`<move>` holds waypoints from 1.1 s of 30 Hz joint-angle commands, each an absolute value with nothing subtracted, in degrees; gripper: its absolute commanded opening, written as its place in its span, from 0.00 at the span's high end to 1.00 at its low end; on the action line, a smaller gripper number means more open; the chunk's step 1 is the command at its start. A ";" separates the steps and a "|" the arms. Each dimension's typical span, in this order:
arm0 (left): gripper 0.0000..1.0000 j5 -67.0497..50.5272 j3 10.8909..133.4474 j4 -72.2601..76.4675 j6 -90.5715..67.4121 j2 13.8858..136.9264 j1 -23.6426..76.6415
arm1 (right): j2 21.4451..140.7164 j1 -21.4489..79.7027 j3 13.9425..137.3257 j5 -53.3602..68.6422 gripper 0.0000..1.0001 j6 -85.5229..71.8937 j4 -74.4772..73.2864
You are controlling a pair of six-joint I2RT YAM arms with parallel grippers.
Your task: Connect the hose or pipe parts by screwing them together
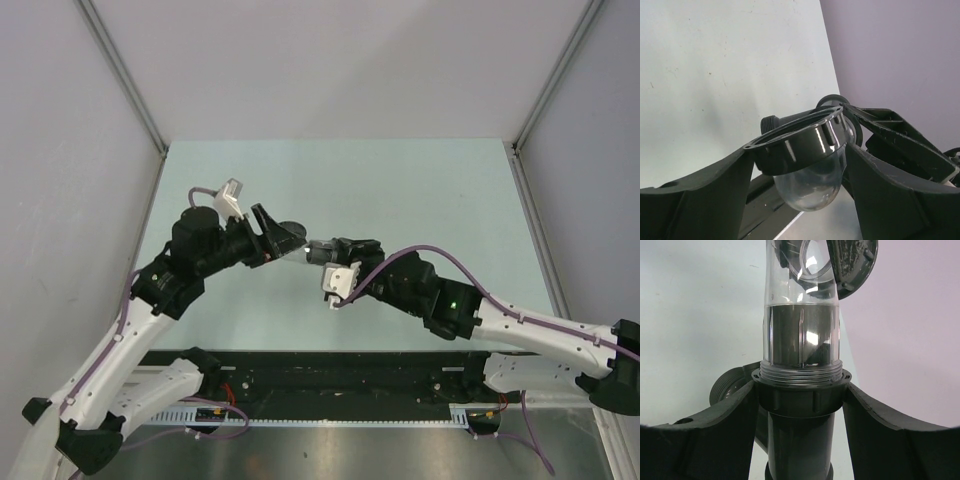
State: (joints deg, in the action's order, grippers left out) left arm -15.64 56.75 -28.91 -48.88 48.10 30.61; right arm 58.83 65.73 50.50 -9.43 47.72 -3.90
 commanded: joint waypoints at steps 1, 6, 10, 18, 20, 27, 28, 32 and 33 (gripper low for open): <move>0.27 -17.66 56.87 -27.60 -50.89 48.86 29.80 | 59.32 66.88 51.86 -11.60 1.00 48.96 2.20; 0.62 -21.35 56.34 -23.22 -45.38 48.43 29.71 | 59.68 66.45 51.86 -6.61 1.00 44.23 1.59; 0.77 -28.46 52.92 -15.92 -34.57 46.85 29.88 | 58.19 59.43 52.56 10.33 1.00 36.05 -2.45; 0.96 -46.36 48.08 -12.31 -0.64 44.47 29.79 | 58.79 40.54 53.96 56.21 1.00 21.98 -6.50; 0.96 -51.57 48.16 -12.31 8.81 44.74 29.79 | 60.64 39.38 54.40 62.47 1.00 18.38 -5.89; 0.65 -52.75 49.30 -12.30 19.43 48.07 29.71 | 63.28 38.67 54.93 61.71 1.00 18.89 -9.57; 0.50 -49.95 49.83 -12.39 18.73 48.60 29.79 | 62.93 38.85 54.93 59.09 1.00 19.51 -10.45; 0.23 -38.61 52.64 -12.39 8.65 48.08 29.45 | 59.78 39.20 54.93 50.12 1.00 21.71 -10.81; 0.21 -37.02 52.91 -12.48 6.79 47.64 29.27 | 59.42 39.20 54.93 47.92 1.00 22.23 -10.72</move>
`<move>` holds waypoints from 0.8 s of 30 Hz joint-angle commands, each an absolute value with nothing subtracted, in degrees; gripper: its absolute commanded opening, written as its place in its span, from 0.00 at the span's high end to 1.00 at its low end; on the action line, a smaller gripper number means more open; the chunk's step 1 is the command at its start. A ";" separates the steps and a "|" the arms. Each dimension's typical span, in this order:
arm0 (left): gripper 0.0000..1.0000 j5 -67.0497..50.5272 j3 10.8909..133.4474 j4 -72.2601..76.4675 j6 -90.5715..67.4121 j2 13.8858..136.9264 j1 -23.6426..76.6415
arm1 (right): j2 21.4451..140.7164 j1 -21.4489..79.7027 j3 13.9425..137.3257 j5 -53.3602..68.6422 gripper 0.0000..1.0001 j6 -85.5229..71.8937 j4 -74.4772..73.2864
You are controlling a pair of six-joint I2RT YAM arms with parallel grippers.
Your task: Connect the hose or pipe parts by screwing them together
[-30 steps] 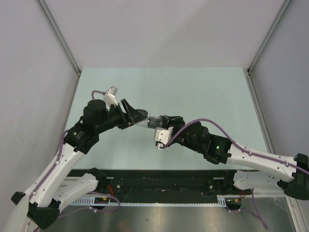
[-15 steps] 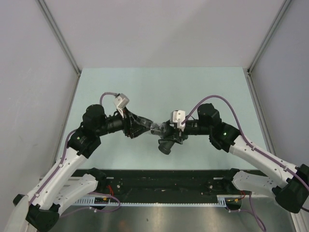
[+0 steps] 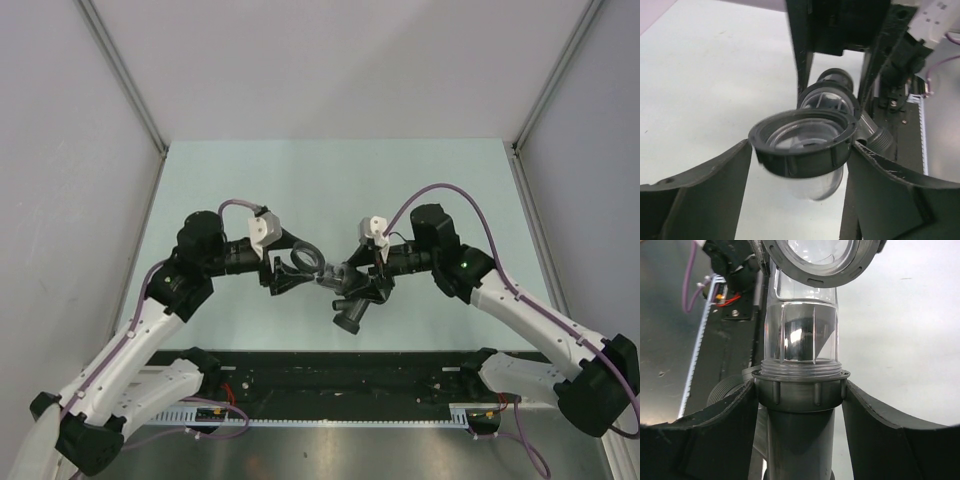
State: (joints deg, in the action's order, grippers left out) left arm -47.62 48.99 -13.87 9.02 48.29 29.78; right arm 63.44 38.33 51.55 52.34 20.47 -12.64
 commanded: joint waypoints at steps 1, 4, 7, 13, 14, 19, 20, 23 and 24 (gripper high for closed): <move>0.18 -34.13 53.00 -13.00 5.11 47.20 29.18 | 58.98 39.29 54.93 41.81 1.00 21.98 -9.59; 0.10 -30.51 52.91 -13.97 0.36 44.39 28.57 | 57.75 39.99 54.93 32.56 1.00 23.90 -7.91; 0.00 -27.52 50.55 -13.98 -8.77 39.65 28.56 | 56.69 40.78 55.02 28.50 1.00 26.44 -7.03; 0.00 -13.28 50.01 -15.38 -28.09 32.35 28.30 | 56.86 47.71 54.93 11.48 1.00 35.05 -7.30; 0.00 -13.45 50.36 -15.64 -29.86 32.17 28.13 | 56.95 48.86 54.84 8.99 1.00 36.20 -7.12; 0.05 -19.41 57.02 -24.31 -39.44 40.39 26.29 | 57.13 55.88 54.40 -5.00 1.00 42.18 -3.52; 0.07 -21.34 57.91 -26.00 -40.16 42.17 25.06 | 56.95 56.94 54.32 -6.14 1.00 43.84 -3.17; 0.13 -27.15 60.20 -31.19 -41.40 48.07 22.77 | 56.87 59.32 54.32 -9.05 1.00 45.78 -2.64; 0.14 -27.94 60.12 -31.46 -41.57 48.60 22.42 | 56.87 59.85 54.32 -10.10 1.00 46.23 -2.90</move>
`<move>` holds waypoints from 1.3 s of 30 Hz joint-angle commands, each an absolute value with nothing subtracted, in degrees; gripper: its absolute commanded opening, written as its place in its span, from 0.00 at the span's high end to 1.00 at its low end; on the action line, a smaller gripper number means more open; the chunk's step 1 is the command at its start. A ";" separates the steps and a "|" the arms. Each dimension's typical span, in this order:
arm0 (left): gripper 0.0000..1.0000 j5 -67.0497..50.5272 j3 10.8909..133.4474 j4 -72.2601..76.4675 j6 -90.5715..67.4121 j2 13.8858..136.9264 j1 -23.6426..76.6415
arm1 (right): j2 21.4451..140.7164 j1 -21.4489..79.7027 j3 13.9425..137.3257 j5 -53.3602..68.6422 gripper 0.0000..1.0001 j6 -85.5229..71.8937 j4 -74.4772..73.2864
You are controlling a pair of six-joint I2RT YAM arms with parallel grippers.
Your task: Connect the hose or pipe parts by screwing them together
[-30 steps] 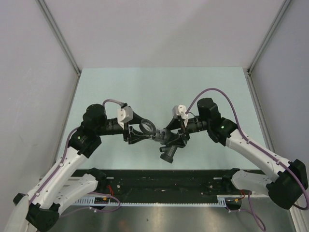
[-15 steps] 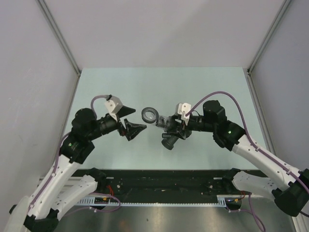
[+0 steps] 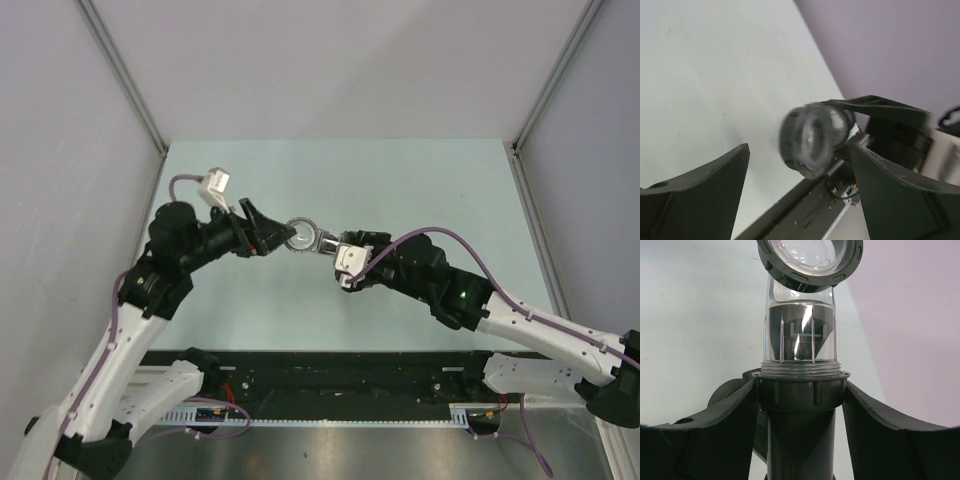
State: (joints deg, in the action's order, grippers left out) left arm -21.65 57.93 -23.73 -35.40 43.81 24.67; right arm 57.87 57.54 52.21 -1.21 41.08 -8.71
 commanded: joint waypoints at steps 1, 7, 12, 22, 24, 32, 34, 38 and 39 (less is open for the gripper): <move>0.15 -28.47 59.68 -31.38 -41.75 49.21 22.06 | 57.04 60.38 54.32 -10.72 1.00 46.67 -3.16; 0.21 -29.97 59.15 -31.38 -40.43 52.02 21.53 | 57.92 64.33 54.32 -14.85 1.00 48.78 -4.57; 0.34 -30.59 58.62 -31.38 -39.20 54.22 21.53 | 59.50 66.53 54.32 -16.26 1.00 49.92 -3.78; 0.95 -29.02 58.10 -30.85 -27.88 54.49 21.79 | 62.84 63.13 54.49 -11.18 1.00 43.87 -0.79; 1.00 -25.86 56.18 -28.49 -21.92 53.79 22.32 | 62.84 60.83 54.49 -5.99 1.00 40.00 -0.97; 1.00 -27.59 46.51 -8.90 -16.00 47.64 22.50 | 63.28 48.18 54.49 23.08 1.00 28.07 -3.43; 1.00 -28.74 44.75 -3.11 -14.86 45.28 22.94 | 63.81 43.19 54.49 32.54 1.00 25.41 -3.08; 1.00 -28.74 37.73 8.15 -9.24 39.83 25.21 | 66.52 36.66 54.49 49.10 1.00 19.26 -2.29; 1.00 -28.39 36.40 11.31 -8.01 38.94 25.75 | 66.97 36.04 54.58 53.22 1.00 17.33 -1.68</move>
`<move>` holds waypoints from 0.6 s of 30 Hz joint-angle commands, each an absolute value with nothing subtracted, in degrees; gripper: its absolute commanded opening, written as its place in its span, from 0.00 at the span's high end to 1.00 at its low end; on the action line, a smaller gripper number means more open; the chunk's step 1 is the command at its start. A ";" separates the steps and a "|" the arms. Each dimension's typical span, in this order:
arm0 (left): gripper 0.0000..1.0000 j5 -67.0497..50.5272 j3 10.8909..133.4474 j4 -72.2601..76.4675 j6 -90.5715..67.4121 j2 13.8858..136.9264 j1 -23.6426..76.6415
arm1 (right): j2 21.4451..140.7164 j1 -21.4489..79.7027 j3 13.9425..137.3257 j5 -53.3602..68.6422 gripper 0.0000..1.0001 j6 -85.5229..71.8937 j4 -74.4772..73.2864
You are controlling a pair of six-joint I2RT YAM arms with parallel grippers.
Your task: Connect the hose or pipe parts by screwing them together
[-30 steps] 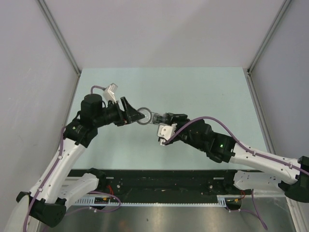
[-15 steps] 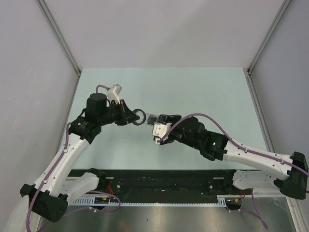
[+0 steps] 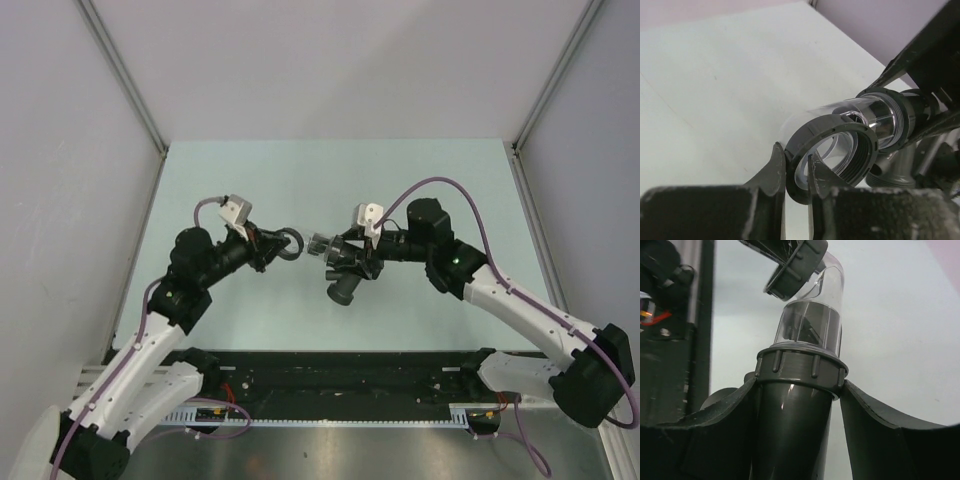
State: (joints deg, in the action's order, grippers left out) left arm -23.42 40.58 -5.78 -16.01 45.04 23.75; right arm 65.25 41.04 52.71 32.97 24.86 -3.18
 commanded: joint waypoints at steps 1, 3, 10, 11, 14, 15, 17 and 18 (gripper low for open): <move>1.00 -26.04 34.99 12.12 -5.56 38.24 26.27 | 67.41 35.60 54.58 53.87 1.00 16.71 -1.58; 0.98 -24.62 32.44 12.83 -4.84 37.62 26.63 | 67.94 35.51 54.49 54.31 1.00 16.09 -2.28; 0.07 -19.69 33.31 8.45 -7.20 35.25 26.54 | 65.48 35.51 54.58 48.88 1.00 19.59 -4.39; 0.04 -19.51 34.62 6.70 -7.47 34.72 26.54 | 65.04 35.59 54.58 48.08 1.00 20.21 -4.57; 0.00 -20.21 36.12 0.55 -9.75 31.91 26.54 | 63.11 35.95 54.58 43.87 1.00 22.49 -5.01; 0.00 -20.30 36.56 -3.48 -10.45 30.16 26.54 | 62.76 36.47 54.67 41.25 1.00 23.28 -5.44; 0.00 -20.13 38.74 -7.10 -13.00 29.10 26.37 | 61.70 37.70 54.58 37.55 1.00 26.43 -6.24; 0.00 -19.60 39.98 -10.60 -14.23 28.92 26.11 | 61.35 39.01 54.58 33.44 1.00 27.41 -7.02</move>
State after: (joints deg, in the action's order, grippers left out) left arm -20.67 34.11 -0.93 -9.85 31.20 26.39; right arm 64.75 36.47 52.88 42.96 21.87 -7.42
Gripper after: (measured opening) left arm 0.996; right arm 0.625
